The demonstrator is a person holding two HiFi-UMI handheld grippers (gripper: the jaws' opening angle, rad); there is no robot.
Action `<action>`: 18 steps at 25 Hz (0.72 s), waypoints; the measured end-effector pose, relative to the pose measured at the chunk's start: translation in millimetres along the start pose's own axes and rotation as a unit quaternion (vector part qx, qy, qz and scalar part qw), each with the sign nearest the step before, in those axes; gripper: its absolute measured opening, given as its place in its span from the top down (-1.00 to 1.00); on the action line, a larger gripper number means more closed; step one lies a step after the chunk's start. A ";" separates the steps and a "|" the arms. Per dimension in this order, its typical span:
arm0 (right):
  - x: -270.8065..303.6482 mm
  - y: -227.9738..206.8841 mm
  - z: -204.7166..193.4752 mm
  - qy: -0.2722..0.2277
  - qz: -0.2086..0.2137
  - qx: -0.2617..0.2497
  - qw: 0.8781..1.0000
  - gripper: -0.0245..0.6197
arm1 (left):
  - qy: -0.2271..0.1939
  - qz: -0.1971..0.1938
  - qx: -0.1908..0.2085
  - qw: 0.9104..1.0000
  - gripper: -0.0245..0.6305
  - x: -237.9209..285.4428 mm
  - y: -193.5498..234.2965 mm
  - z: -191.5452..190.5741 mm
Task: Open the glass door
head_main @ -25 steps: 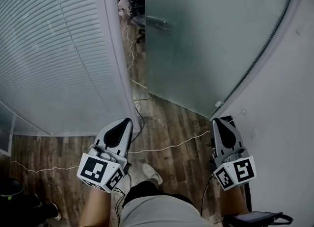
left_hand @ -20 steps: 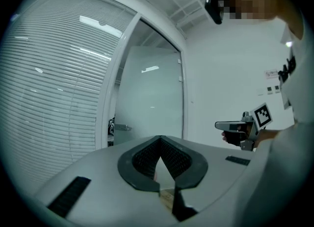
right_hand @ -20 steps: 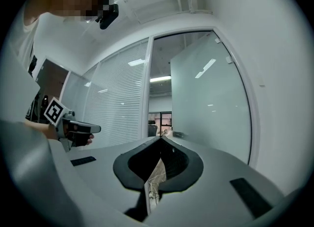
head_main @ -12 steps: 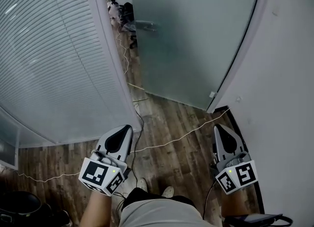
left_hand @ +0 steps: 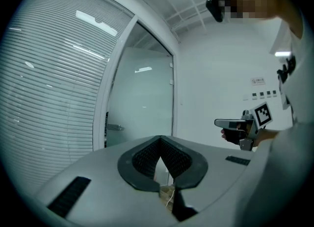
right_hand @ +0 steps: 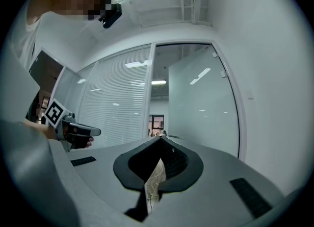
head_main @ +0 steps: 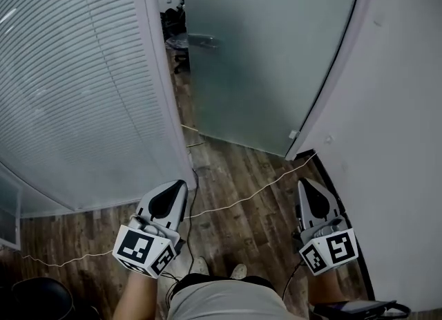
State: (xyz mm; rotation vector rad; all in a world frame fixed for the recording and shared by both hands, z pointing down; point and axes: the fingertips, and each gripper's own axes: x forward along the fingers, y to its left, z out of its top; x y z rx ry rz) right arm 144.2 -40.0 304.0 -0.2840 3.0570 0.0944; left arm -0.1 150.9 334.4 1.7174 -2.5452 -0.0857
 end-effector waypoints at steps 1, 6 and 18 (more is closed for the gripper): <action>1.8 3.7 0.8 0.001 -0.002 -0.002 1.000 0.92 | -0.002 -0.002 -0.001 1.000 0.93 -1.5 3.7 1.3; 9.0 18.3 6.3 0.000 -0.008 -0.016 1.000 0.92 | -0.012 -0.010 0.000 1.000 0.93 -4.4 17.2 7.1; 14.0 30.6 2.9 0.012 -0.014 -0.024 1.000 0.92 | -0.007 -0.018 0.013 1.000 0.93 -9.1 23.0 6.4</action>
